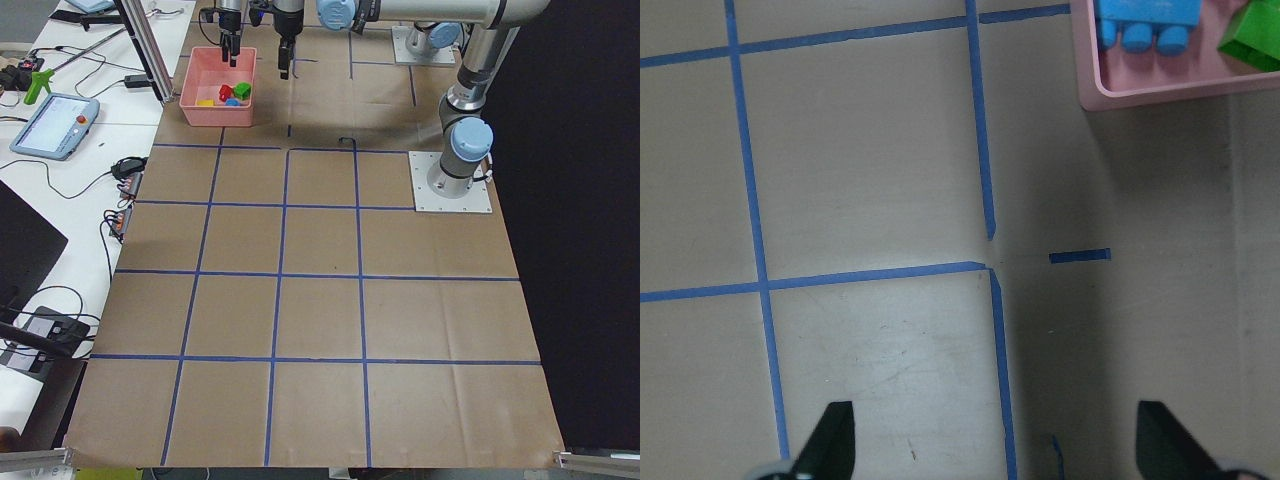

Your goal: Put all blocks into box

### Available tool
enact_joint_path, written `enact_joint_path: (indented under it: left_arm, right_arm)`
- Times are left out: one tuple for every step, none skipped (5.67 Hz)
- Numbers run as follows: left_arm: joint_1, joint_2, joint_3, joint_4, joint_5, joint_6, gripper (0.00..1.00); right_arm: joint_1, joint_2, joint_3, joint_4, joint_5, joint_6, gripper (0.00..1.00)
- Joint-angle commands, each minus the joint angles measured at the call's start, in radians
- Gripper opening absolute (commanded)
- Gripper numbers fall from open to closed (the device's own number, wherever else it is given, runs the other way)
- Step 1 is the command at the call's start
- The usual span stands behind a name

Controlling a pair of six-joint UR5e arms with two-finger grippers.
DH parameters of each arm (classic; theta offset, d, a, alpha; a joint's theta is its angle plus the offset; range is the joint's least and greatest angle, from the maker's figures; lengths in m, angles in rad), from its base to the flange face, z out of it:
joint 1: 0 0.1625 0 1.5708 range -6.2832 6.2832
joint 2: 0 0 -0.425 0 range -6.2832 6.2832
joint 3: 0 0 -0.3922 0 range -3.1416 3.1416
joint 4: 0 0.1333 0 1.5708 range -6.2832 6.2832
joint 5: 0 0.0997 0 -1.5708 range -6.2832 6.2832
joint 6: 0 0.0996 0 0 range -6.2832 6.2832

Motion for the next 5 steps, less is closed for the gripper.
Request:
enact_joint_path:
  left_arm:
    - [0.006,0.007,-0.004,-0.002,-0.016,0.004,0.99]
    - [0.026,0.008,-0.005,-0.002,-0.017,0.005,0.99]
    - [0.035,0.01,-0.005,-0.003,-0.016,0.007,0.99]
    - [0.031,0.011,-0.005,-0.003,-0.016,0.007,0.99]
    - [0.029,0.011,-0.005,-0.003,-0.016,0.005,0.99]
  right_arm:
    - [-0.079,-0.123,-0.007,0.456,-0.162,-0.001,1.0]
    - [-0.126,-0.188,-0.007,0.607,-0.285,-0.003,1.0]
    - [-0.133,-0.277,0.012,0.683,-0.37,0.009,1.0]
    - [-0.132,-0.394,0.054,0.72,-0.358,0.016,1.0]
    - [-0.128,-0.522,0.156,0.61,-0.355,0.016,1.0]
